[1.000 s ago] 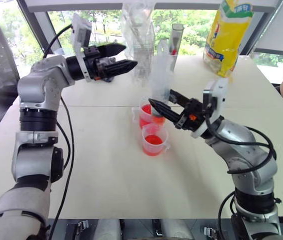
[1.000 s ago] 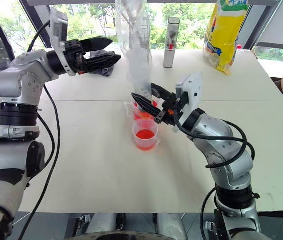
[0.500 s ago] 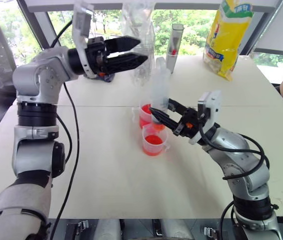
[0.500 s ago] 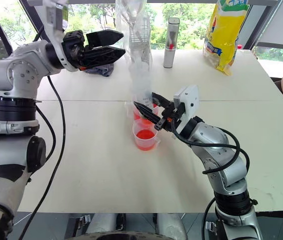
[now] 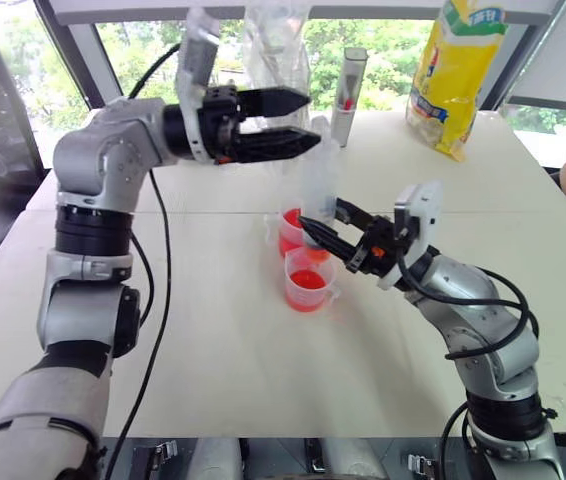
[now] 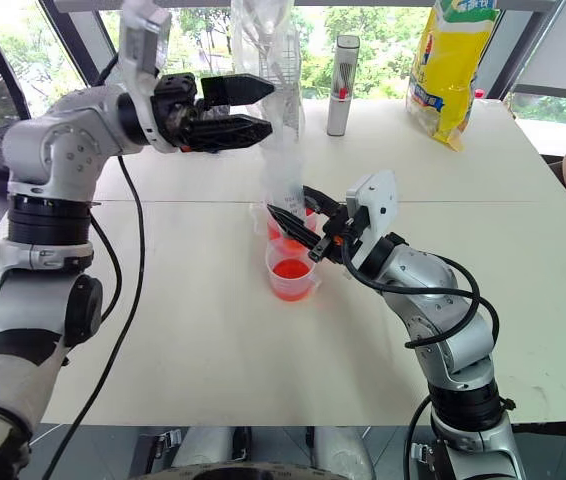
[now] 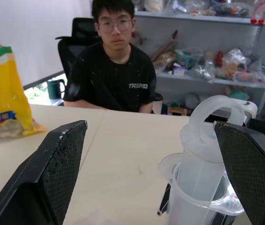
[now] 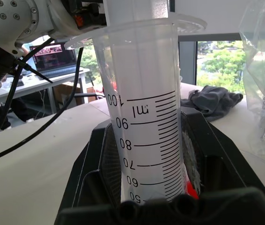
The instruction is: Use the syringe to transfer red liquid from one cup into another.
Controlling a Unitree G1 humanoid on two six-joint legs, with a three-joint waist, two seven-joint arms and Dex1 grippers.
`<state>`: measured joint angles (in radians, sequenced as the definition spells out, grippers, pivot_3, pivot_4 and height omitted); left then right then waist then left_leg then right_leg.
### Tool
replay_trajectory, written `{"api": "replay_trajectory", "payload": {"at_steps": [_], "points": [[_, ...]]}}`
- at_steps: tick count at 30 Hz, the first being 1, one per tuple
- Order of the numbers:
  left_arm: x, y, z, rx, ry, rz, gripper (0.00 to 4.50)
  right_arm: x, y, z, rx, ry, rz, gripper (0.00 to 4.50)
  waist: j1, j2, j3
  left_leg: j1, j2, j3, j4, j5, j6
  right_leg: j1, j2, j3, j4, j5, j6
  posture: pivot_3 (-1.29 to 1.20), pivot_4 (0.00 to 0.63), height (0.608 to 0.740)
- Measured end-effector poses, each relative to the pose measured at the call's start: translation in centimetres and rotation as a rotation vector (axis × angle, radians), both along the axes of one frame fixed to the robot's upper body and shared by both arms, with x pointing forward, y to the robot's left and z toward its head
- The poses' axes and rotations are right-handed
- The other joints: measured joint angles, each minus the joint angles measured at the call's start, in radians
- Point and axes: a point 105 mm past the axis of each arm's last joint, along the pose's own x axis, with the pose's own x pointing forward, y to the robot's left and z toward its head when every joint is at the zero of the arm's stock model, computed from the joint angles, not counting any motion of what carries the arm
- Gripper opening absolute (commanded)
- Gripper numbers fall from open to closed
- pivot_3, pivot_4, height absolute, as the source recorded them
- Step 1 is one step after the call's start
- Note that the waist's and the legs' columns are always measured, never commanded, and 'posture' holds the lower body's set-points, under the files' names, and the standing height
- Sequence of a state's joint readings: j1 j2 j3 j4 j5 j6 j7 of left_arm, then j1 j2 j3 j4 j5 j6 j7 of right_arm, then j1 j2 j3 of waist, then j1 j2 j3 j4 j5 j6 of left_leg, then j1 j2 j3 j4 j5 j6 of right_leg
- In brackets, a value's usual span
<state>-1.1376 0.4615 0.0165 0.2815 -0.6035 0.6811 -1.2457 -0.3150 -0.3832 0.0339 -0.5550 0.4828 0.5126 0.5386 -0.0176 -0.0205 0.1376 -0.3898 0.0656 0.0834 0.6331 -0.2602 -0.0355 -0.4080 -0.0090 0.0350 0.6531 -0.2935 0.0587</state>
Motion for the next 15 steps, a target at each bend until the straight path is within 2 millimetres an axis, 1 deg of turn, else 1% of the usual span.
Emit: {"api": "replay_trajectory", "payload": {"at_steps": [2, 5, 7, 12, 13, 15], "points": [[0.1, -0.3, 0.0, -0.005, -0.006, -0.002, 4.47, 0.1, 0.0, -0.1, -0.001, 0.002, -0.002, 1.41, 0.001, 0.000, 0.000, 0.000, 0.000, 0.000, 0.000, 0.000, 0.000, 0.000, 0.000, 0.000, 0.000, 0.000, 0.000, 0.00, 0.150, 0.740], [0.0, -0.7, 0.1, -0.013, -0.010, -0.012, 3.68, 0.1, 0.0, -0.1, -0.002, 0.004, -0.003, 1.41, 0.001, 0.000, 0.000, 0.000, 0.000, 0.000, 0.000, 0.000, 0.000, 0.000, 0.000, 0.000, 0.000, 0.000, 0.000, 0.00, 0.150, 0.740], [0.0, -1.0, 0.0, -0.015, -0.008, -0.021, 2.78, 0.1, 0.0, -0.1, -0.002, 0.005, -0.002, 1.41, 0.002, 0.000, 0.000, 0.000, 0.000, 0.000, 0.000, 0.000, 0.000, 0.000, 0.000, 0.000, 0.000, 0.000, 0.000, 0.00, 0.150, 0.740], [-0.5, -1.7, -0.2, -0.003, -0.010, -0.063, 0.29, 0.5, -0.4, -0.2, 0.000, 0.012, -0.031, 1.41, 0.001, 0.000, 0.000, 0.000, 0.000, 0.000, 0.000, 0.000, 0.000, 0.000, 0.000, 0.000, 0.000, 0.000, 0.000, 0.00, 0.150, 0.740], [-0.6, -1.8, -0.2, 0.001, -0.012, -0.065, 0.06, 0.5, -0.4, -0.3, 0.000, 0.012, -0.030, 1.41, 0.001, 0.000, 0.000, 0.000, 0.000, 0.000, 0.000, 0.000, 0.000, 0.000, 0.000, 0.000, 0.000, 0.000, 0.000, 0.00, 0.150, 0.740], [-0.6, -1.8, -0.3, 0.005, -0.012, -0.067, 0.06, 0.5, -0.4, -0.3, -0.001, 0.013, -0.028, 1.41, 0.000, 0.000, 0.000, 0.000, 0.000, 0.000, 0.000, 0.000, 0.000, 0.000, 0.000, 0.000, 0.000, 0.000, 0.000, 0.00, 0.150, 0.740]]}}
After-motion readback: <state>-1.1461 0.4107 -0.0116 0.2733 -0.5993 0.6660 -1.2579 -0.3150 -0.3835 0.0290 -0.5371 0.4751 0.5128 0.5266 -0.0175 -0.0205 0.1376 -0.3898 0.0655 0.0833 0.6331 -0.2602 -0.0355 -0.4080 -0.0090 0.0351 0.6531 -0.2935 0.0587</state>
